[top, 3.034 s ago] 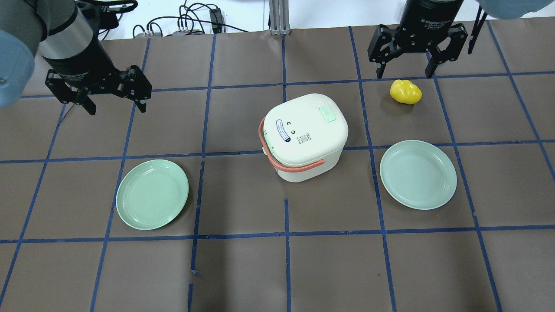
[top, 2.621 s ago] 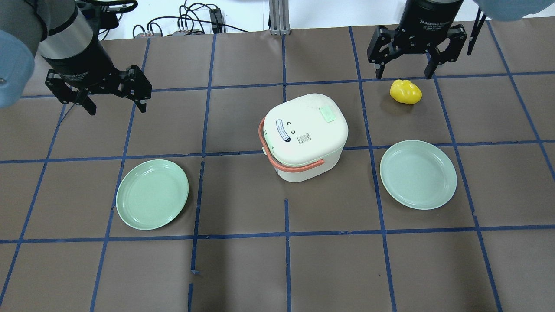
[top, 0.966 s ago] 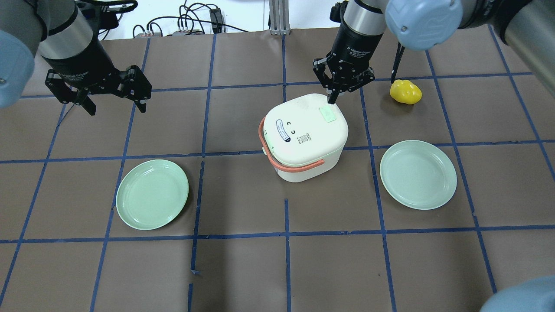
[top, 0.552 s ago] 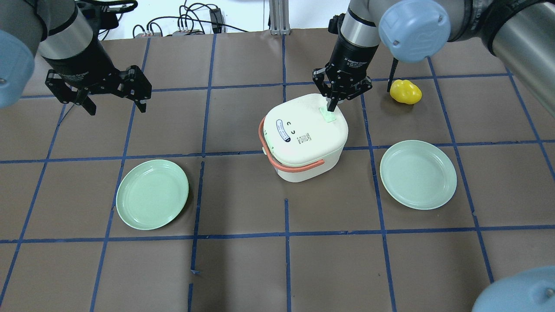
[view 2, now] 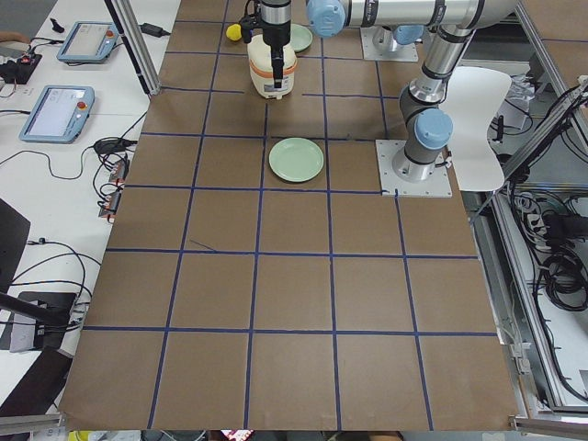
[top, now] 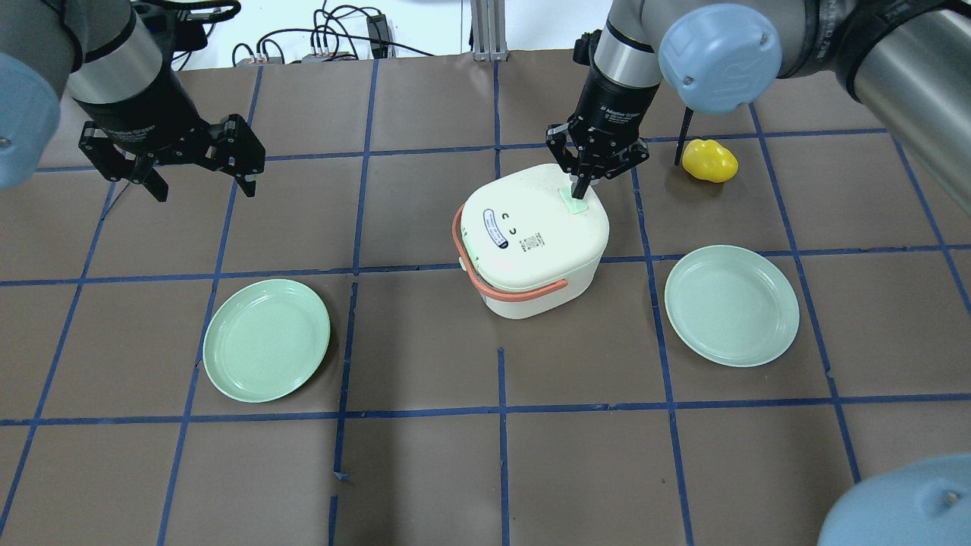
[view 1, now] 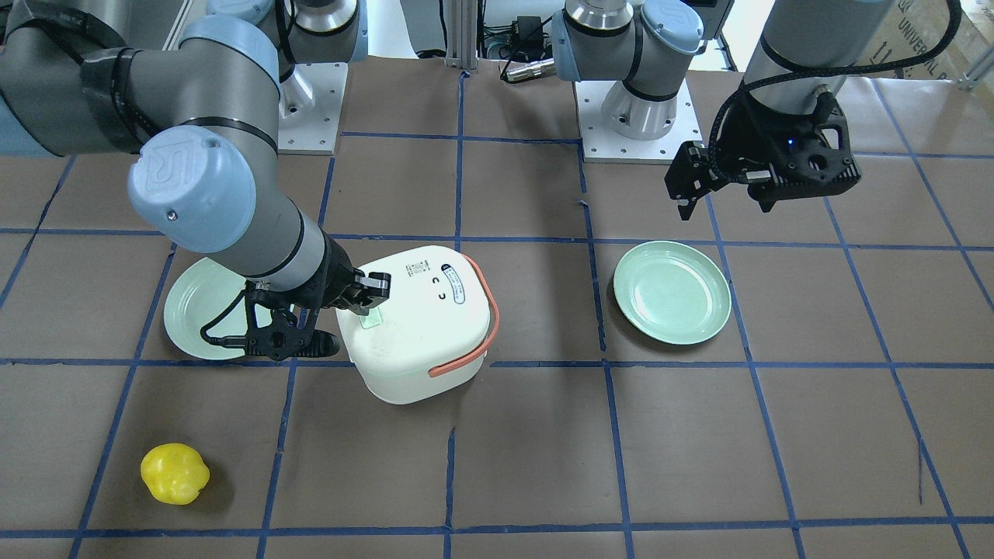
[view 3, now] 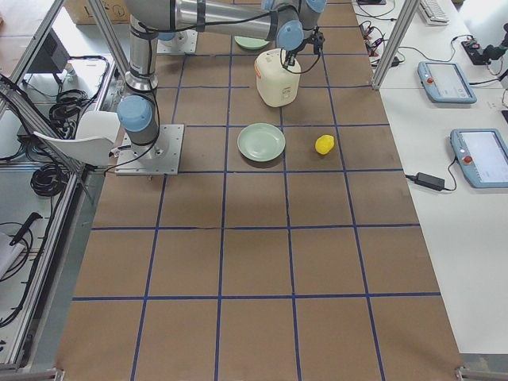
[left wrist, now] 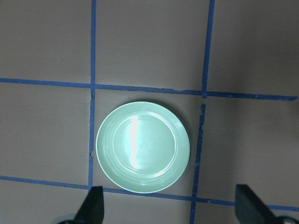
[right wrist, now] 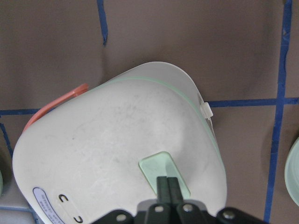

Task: Press rice cooker button
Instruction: 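Press down on the lid release button with the right gripper fingertips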

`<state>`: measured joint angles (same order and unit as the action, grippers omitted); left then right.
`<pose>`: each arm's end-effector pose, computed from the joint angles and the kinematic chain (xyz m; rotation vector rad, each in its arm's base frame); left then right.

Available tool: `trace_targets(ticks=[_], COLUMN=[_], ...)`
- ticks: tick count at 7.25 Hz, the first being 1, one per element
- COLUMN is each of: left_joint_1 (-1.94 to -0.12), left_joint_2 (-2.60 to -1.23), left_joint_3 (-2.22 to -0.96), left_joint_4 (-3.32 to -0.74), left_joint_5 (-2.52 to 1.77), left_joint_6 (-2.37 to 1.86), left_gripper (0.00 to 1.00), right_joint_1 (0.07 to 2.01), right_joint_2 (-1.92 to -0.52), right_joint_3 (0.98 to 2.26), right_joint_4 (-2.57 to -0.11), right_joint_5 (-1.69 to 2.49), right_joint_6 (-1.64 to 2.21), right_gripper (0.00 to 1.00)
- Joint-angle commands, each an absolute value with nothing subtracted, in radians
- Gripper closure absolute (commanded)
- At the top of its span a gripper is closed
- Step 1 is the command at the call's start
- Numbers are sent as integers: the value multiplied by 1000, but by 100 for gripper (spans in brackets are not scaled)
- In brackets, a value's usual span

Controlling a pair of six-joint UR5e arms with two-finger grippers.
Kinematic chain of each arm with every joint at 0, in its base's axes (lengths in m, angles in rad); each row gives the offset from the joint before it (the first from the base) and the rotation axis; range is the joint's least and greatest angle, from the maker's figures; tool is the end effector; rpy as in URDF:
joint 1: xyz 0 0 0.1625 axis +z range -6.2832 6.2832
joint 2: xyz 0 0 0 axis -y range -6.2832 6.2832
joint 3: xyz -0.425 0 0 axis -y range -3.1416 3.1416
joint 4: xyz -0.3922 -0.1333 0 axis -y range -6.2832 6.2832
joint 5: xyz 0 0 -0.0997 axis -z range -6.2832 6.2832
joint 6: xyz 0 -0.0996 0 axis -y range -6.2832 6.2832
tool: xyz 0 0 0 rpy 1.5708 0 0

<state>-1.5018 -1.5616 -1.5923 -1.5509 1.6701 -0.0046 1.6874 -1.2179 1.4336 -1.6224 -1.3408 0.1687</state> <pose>-0.0894 -0.4961 0.4843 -0.1125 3.0400 -0.0067 0.2262 -0.5902 0.3654 0.1039 2.9222 0.2860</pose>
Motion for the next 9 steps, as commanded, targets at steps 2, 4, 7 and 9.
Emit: trace_targets(ticks=[2,4,7,9], left_joint_1=[-1502,-1502,-1502,-1502], left_joint_2=[-1562,-1562,-1562,-1562], left_joint_3=[-1592,-1592,-1592,-1592], left_joint_4=[-1551,-1551,-1551,-1551], left_joint_5=[1671,1671,1669,1671], left_joint_6=[-5,-5,-5,-5], left_gripper=[0,0,0,0], right_joint_1=[1687,1687,1687,1687], right_joint_2=[-1209,-1207,-1210,-1219], right_joint_3=[1434,1434,1434,1428], right_joint_4=[-1629,-1629,-1628,-1628], right_joint_5=[-1341,-1341,-1342,-1341], right_joint_6=[169,169,170,195], right_gripper=[88,88,88,88])
